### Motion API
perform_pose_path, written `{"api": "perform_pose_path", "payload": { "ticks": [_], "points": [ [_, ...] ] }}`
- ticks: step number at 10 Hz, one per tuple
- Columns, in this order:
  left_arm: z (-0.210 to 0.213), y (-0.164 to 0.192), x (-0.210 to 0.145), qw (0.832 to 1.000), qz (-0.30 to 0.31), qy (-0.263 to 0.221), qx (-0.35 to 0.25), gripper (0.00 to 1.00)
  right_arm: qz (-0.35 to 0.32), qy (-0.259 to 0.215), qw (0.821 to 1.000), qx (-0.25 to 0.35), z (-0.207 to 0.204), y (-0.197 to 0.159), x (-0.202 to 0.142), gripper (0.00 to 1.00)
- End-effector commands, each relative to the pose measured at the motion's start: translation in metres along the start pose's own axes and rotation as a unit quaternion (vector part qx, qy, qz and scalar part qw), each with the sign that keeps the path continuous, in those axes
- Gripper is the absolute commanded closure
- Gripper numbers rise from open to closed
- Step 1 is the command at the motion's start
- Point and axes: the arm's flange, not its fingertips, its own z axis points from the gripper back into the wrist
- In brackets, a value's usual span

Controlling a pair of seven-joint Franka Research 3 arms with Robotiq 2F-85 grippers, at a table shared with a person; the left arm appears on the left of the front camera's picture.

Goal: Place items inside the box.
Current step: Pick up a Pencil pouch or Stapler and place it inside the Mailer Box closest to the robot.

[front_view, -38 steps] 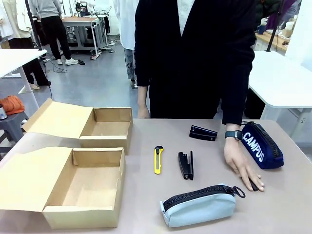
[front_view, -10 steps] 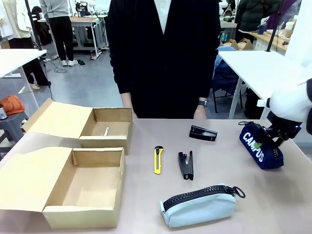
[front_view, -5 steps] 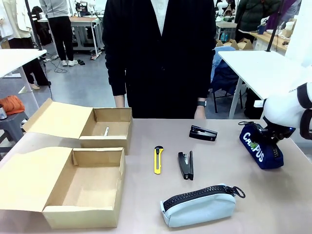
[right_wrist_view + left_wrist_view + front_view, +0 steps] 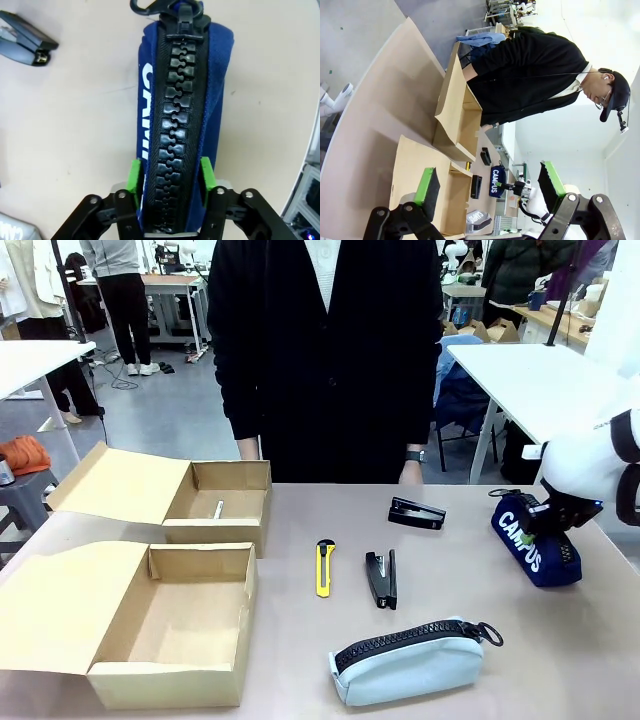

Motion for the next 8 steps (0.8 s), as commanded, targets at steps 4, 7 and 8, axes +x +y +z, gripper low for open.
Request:
{"api": "perform_pose_path", "payload": {
  "ticks": [4,7,8],
  "points": [
    [0.0,-0.002,0.0,1.0,-0.008,-0.002,-0.009,0.0,-0.015,-0.007,1.0,-0.021,0.001,0.0,-0.003,1.0],
    [0.0,-0.002,0.0,1.0,-0.008,-0.002,-0.009,0.0,-0.011,0.0,1.0,-0.016,0.014,-0.005,-0.007,1.0],
    [0.0,-0.002,0.0,1.0,-0.008,-0.002,-0.009,0.0,0.002,-0.001,1.0,0.0,0.04,-0.011,-0.016,1.0]
  ]
}}
